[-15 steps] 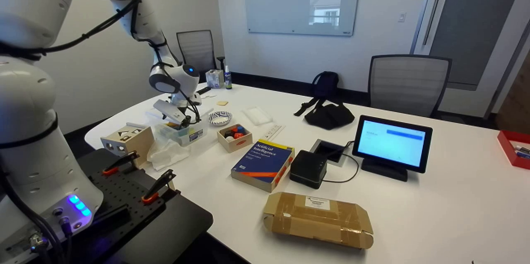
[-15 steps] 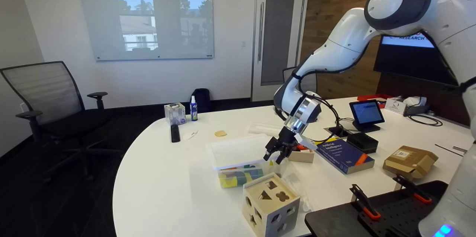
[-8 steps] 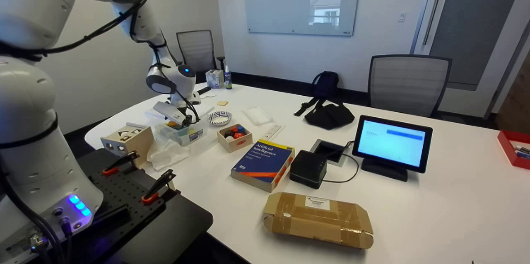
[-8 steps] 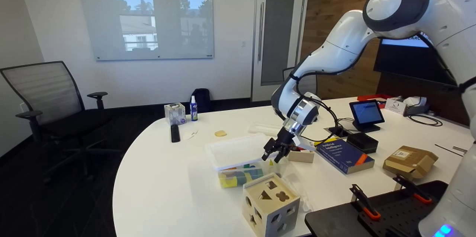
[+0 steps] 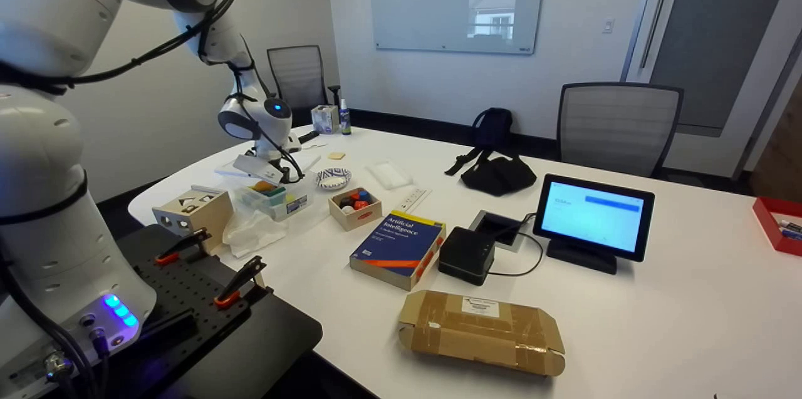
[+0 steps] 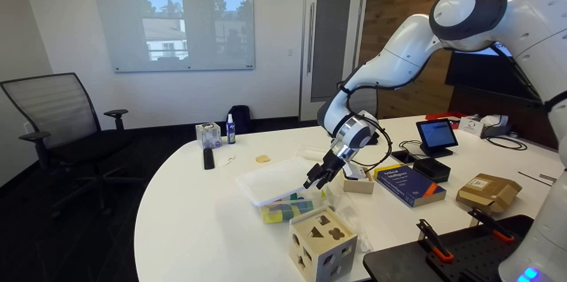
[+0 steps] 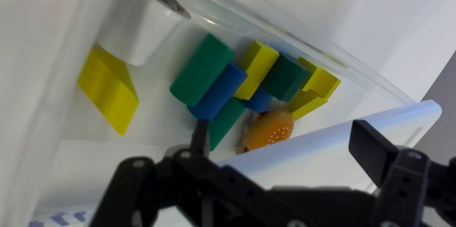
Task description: Remove the white lid from the lunchbox and put it on the table
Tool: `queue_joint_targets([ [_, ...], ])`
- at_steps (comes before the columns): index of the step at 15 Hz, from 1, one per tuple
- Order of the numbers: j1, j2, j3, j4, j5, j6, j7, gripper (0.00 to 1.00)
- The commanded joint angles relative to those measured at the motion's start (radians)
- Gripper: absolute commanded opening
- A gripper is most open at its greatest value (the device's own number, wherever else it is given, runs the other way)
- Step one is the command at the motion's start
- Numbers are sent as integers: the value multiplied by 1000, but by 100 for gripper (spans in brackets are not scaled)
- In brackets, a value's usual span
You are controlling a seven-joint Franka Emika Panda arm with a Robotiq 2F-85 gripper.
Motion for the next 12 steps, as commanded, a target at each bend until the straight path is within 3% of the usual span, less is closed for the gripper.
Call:
queue_joint_targets([
  [1, 4, 73, 37, 68, 63, 45, -130, 100],
  [12, 45, 248, 125, 289, 131, 81, -414, 100],
])
